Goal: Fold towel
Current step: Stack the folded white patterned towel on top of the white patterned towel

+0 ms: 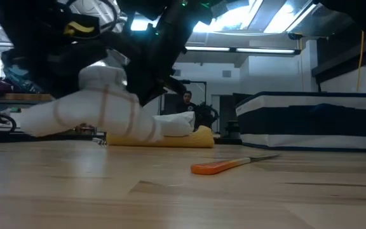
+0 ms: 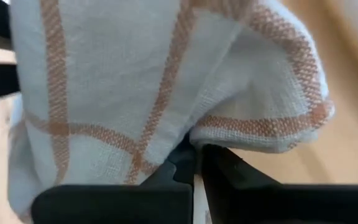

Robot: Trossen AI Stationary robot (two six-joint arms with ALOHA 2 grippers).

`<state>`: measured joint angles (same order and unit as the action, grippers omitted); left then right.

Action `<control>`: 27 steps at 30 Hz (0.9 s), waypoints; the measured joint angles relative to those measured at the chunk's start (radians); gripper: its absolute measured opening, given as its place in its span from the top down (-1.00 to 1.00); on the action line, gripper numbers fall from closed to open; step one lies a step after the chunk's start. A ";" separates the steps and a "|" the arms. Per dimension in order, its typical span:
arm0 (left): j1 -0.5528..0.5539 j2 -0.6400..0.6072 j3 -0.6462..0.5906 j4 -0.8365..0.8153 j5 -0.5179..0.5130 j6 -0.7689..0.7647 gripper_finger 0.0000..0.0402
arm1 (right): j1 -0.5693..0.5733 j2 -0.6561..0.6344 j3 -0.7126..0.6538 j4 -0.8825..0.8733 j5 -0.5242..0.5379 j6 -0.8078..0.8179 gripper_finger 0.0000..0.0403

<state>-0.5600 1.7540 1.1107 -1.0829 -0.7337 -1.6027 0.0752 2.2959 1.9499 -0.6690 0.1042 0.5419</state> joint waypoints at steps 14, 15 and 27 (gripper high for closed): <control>0.186 -0.080 0.000 -0.028 -0.094 0.280 0.98 | -0.087 -0.066 0.002 -0.122 0.094 -0.008 0.91; 0.200 -0.086 0.000 -0.026 -0.101 0.301 0.97 | -0.093 -0.071 0.002 -0.120 0.100 -0.014 0.91; 0.397 -0.158 0.000 0.086 -0.187 0.644 0.97 | -0.193 -0.119 0.002 -0.188 0.141 -0.028 0.91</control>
<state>-0.1631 1.5956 1.1110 -0.9969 -0.9202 -0.9589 -0.1177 2.1764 1.9518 -0.8567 0.2455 0.5138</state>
